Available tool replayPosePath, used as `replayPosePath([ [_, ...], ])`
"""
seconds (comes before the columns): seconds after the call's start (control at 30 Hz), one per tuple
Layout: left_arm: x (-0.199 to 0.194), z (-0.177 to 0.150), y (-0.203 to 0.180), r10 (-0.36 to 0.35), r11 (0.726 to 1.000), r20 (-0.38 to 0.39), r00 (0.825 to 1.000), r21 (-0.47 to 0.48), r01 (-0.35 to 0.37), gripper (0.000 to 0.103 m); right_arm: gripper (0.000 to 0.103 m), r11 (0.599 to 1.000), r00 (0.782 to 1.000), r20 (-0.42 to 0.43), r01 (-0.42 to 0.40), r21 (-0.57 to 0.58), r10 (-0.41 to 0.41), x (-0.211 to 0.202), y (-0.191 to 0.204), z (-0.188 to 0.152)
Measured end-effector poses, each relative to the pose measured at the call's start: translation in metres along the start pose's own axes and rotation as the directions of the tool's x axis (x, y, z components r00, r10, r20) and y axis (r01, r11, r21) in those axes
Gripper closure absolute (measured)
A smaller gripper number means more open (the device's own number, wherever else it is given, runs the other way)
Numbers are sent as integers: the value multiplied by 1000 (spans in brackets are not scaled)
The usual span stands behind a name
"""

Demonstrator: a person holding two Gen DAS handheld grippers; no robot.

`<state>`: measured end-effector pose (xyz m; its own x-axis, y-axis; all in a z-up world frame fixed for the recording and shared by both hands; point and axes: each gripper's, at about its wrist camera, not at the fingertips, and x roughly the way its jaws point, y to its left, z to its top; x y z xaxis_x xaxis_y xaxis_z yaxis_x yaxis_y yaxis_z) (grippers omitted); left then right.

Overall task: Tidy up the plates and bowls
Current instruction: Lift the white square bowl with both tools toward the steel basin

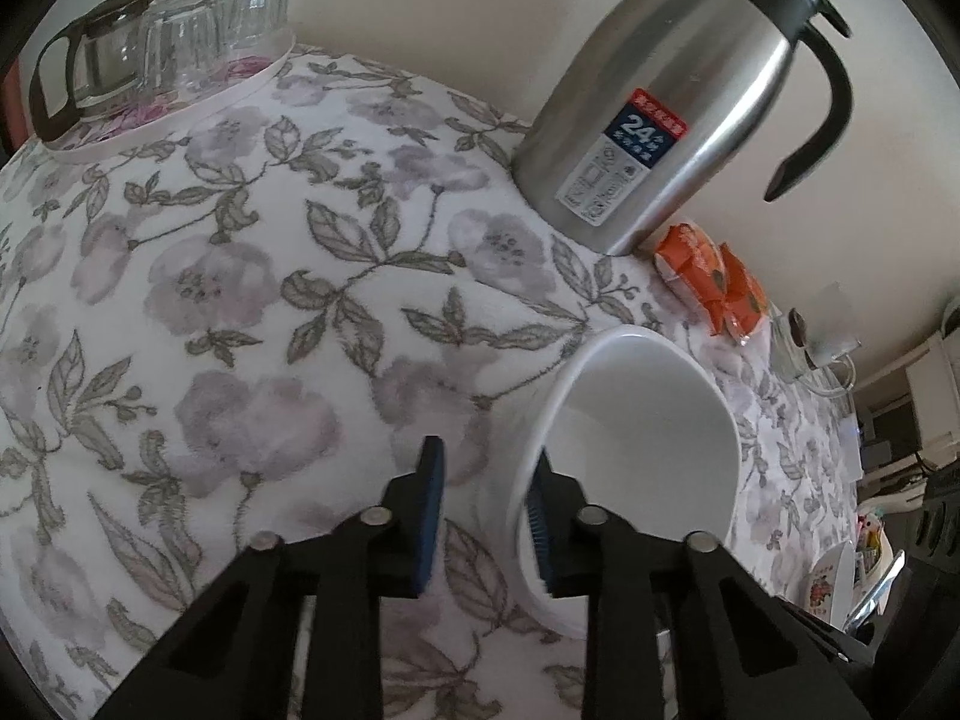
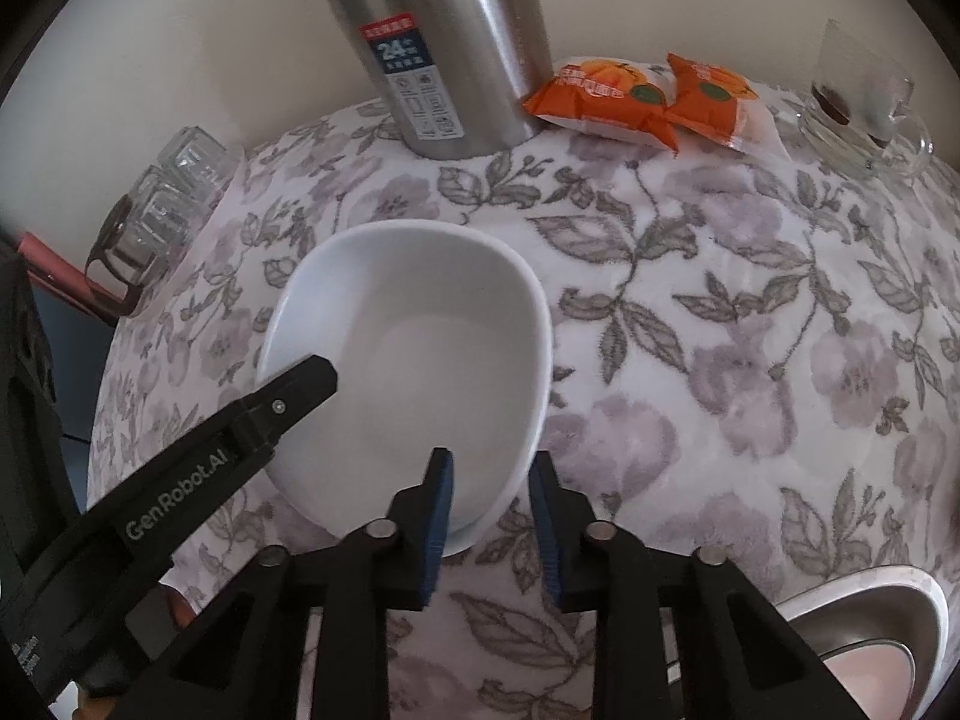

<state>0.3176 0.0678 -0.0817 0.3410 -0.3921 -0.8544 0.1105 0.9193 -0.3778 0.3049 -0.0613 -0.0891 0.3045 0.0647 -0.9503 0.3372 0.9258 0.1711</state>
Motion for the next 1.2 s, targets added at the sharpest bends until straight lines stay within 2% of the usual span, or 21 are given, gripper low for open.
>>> replayPosePath([
  [0.4, -16, -14, -7, -4, 1000, -13, 1000, 8, 4, 85, 81, 1000, 999, 31, -13, -20, 13, -22, 3, -10],
  [0.8, -71, -28, -28, 23, 999, 57, 998, 35, -25, 85, 81, 996, 995, 94, -30, -79, 37, -70, 10, -33],
  [1.2, -120, -71, -49, 21, 998, 122, 992, 48, -27, 85, 81, 989, 983, 173, -39, -141, 63, -122, 5, -75],
])
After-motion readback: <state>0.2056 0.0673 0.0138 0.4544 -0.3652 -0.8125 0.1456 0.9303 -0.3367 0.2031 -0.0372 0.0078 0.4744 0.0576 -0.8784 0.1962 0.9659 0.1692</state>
